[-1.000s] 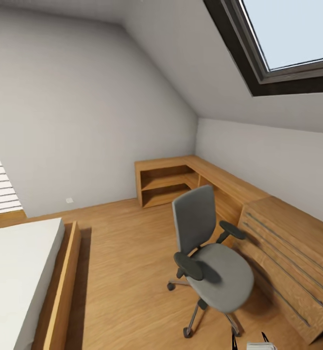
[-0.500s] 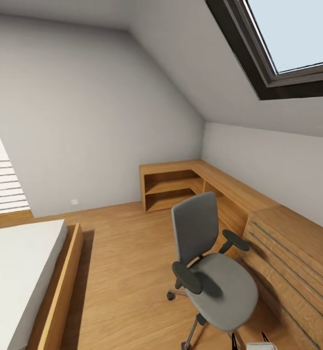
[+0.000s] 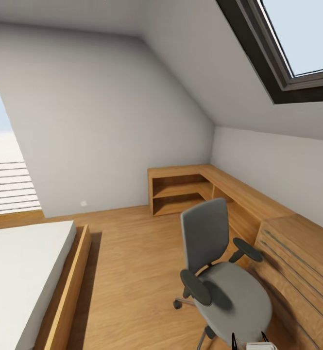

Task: In the bedroom, organize the workspace by keeping the computer under the desk, ensuring the monitor is on the desk, placing the keyboard on the desk next to the monitor, placing the mouse on the desk next to the keyboard, moving the folder from the swivel chair onto the desk next to the mouse, stacking the notebook on top of the folder with the pen on top of the notebook, and positioning the swivel chair next to the desk.

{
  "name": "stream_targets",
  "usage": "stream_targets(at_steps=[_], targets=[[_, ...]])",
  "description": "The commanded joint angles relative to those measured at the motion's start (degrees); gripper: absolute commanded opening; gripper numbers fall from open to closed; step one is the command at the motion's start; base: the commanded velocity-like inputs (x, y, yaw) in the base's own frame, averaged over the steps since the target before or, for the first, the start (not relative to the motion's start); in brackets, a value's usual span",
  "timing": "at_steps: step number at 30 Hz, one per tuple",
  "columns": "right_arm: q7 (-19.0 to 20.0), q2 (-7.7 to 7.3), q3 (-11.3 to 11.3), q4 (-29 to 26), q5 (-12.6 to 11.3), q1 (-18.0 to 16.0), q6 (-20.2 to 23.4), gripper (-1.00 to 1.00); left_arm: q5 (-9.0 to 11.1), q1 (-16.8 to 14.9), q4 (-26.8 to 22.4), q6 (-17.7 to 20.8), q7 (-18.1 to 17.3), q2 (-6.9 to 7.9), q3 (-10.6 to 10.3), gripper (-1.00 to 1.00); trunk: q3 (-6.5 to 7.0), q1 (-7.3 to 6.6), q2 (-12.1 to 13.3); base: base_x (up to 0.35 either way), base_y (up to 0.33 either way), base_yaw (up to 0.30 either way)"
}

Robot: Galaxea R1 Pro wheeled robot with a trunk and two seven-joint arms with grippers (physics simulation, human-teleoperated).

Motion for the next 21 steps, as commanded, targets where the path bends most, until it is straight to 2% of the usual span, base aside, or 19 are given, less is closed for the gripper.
stream_targets(at_steps=[1, 12, 21], targets=[[-0.26, 0.03, 0.5, 0.11, -0.22, -0.02, -0.12, 1.0, 0.47, -0.03, -0.01, -0.22, 0.32, 0.05, -0.47, 1.0, 0.06, 0.05, -0.03, 0.264, 0.073, 0.134], [-0.26, 0.03, 0.46, 0.11, -0.22, -0.02, -0.08, 1.0, 0.47, -0.03, -0.01, -0.22, 0.32, 0.07, -0.47, 1.0, 0.98, 0.05, -0.03, 0.302, 0.129, 0.137], [-0.26, 0.03, 0.45, 0.11, -0.22, -0.02, -0.04, 1.0, 0.47, -0.03, -0.01, -0.25, 0.32, 0.05, -0.42, 1.0, 1.73, 0.05, -0.03, 0.263, 0.232, 0.139]])
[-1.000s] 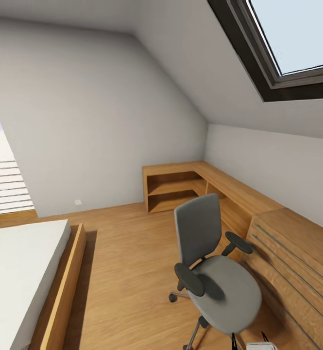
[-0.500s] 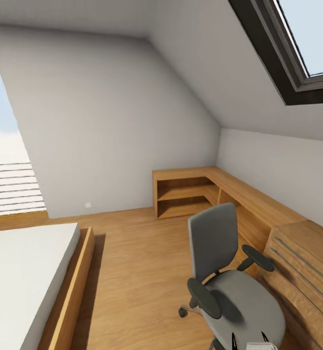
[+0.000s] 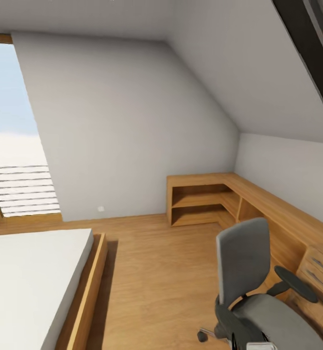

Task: In the bedroom, organize the workspace by keeping the computer under the desk, ensuring the monitor is on the desk, placing the keyboard on the desk next to the monitor, placing the mouse on the desk next to the keyboard, moving the folder from the swivel chair onto the desk next to the mouse, stacking the notebook on top of the folder with the pen on top of the notebook, and positioning the swivel chair next to the desk.

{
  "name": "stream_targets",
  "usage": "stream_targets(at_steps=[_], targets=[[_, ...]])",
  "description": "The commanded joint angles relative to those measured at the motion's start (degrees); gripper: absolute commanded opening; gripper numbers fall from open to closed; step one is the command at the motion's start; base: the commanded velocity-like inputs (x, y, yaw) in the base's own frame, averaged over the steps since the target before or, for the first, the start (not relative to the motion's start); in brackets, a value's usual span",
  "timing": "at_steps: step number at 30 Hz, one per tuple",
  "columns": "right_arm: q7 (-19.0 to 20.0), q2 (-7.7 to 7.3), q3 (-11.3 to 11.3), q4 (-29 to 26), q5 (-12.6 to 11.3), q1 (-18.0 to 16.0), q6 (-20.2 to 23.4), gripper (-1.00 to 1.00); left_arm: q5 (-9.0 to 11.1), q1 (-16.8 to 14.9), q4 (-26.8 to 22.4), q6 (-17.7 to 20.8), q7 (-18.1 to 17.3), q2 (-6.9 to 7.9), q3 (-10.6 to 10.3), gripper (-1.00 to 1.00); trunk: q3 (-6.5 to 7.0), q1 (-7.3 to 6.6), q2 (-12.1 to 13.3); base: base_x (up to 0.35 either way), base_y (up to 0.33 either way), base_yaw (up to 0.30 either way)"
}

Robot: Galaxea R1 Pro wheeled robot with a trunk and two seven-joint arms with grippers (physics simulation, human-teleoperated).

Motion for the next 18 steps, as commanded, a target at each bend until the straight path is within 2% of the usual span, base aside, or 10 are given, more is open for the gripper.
stream_targets(at_steps=[1, 6, 18], targets=[[-0.26, 0.03, 0.49, 0.13, -0.22, -0.02, -0.14, 1.0, 0.47, -0.03, 0.0, -0.22, 0.3, 0.05, -0.49, 1.0, 0.06, 0.04, -0.03, 0.187, 0.287, 0.139], [-0.26, 0.03, 0.49, 0.13, -0.22, -0.02, -0.13, 1.0, 0.46, -0.03, 0.0, -0.26, 0.3, -0.01, -0.55, 1.0, 0.48, 0.04, -0.03, 0.115, 0.201, 0.139], [-0.19, 0.03, 0.5, 0.13, -0.22, -0.02, -0.13, 1.0, 0.39, -0.03, 0.0, -0.26, 0.3, -0.02, -0.57, 1.0, 1.48, 0.04, -0.03, 0.01, 0.018, 0.14]])
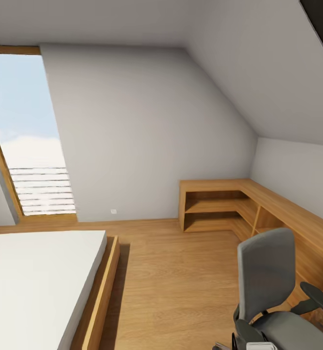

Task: In the bedroom, organize the workspace by keeping the computer under the desk, ensuring the monitor is on the desk, placing the keyboard on the desk next to the monitor, placing the mouse on the desk next to the keyboard, moving the folder from the swivel chair onto the desk next to the mouse, stacking the notebook on top of the folder with the pen on top of the notebook, and positioning the swivel chair next to the desk.

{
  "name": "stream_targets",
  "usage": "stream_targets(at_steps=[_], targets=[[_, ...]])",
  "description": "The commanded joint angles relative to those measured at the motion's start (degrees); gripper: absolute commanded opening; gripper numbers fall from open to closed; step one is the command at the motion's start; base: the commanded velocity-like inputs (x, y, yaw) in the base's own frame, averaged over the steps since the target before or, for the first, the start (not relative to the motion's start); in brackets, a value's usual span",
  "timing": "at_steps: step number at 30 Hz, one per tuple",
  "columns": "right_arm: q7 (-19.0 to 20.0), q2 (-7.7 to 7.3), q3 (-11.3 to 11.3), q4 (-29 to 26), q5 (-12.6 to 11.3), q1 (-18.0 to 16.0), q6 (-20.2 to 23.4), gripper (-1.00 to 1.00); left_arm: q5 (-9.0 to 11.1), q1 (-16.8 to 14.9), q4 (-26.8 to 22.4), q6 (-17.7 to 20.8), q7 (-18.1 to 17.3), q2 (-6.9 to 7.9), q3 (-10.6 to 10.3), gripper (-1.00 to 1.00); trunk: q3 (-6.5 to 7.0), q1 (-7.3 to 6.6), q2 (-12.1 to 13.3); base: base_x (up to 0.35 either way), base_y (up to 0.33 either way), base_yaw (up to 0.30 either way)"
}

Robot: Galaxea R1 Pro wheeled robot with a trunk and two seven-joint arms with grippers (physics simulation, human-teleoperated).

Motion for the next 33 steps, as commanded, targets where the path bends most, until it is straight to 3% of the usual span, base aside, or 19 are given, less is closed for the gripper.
stream_targets(at_steps=[1, 13, 33], targets=[[-0.25, 0.02, 0.49, 0.1, -0.22, -0.02, -0.11, 1.0, 0.49, -0.03, -0.01, -0.22, 0.33, 0.05, -0.49, 1.0, 0.06, 0.02, -0.04, 0.001, 0.002, 0.14], [-0.16, 0.02, 0.53, 0.1, -0.22, -0.02, 0.13, 1.0, 0.5, -0.03, -0.01, -0.22, 0.33, 0.05, -0.49, 1.0, 1.04, 0.02, -0.04, 0.054, 0.0, 0.139], [-0.06, 0.02, 0.57, 0.1, -0.19, -0.02, 0.23, 1.0, 0.51, -0.03, -0.01, -0.22, 0.33, 0.05, -0.49, 1.0, 1.32, 0.02, -0.04, 0.303, 0.0, 0.037]])
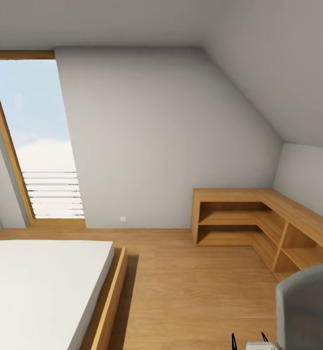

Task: In the bedroom, organize the workspace by keeping the computer under the desk, ensuring the monitor is on the desk, placing the keyboard on the desk next to the monitor, placing the mouse on the desk next to the keyboard, moving the folder from the swivel chair onto the desk next to the mouse, stacking the notebook on top of the folder with the pen on top of the notebook, and positioning the swivel chair next to the desk.

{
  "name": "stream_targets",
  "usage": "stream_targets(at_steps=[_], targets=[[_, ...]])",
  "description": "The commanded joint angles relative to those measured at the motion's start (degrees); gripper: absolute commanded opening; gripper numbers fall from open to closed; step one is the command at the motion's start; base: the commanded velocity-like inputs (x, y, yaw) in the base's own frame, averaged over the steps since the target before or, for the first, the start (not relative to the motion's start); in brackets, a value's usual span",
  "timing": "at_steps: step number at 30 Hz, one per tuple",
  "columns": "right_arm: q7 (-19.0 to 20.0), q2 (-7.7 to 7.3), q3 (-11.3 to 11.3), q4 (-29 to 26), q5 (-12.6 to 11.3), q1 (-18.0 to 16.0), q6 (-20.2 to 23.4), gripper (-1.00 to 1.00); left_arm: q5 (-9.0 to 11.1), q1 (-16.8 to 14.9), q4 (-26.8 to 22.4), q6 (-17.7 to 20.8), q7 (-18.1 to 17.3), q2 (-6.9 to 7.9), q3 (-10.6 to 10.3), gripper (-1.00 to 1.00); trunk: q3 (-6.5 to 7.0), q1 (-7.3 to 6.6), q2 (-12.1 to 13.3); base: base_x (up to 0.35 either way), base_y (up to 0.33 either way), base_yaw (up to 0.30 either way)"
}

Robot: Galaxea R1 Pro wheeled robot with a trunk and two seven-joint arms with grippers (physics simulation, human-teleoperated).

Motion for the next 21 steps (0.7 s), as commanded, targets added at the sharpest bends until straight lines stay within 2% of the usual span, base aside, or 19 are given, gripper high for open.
stream_targets(at_steps=[1, 21], targets=[[-0.24, 0.03, 0.49, 0.11, -0.23, -0.02, -0.11, 1.0, 0.48, -0.02, -0.03, -0.22, 0.34, 0.06, -0.49, 1.0, -0.02, 0.05, -0.04, 0.32, 0.0, 0.001], [-0.24, 0.03, 0.49, 0.11, -0.16, -0.02, -0.11, 1.0, 0.51, -0.02, -0.03, -0.12, 0.34, 0.06, -0.49, 1.0, -0.02, 0.05, -0.04, 0.32, 0.0, 0.0]])
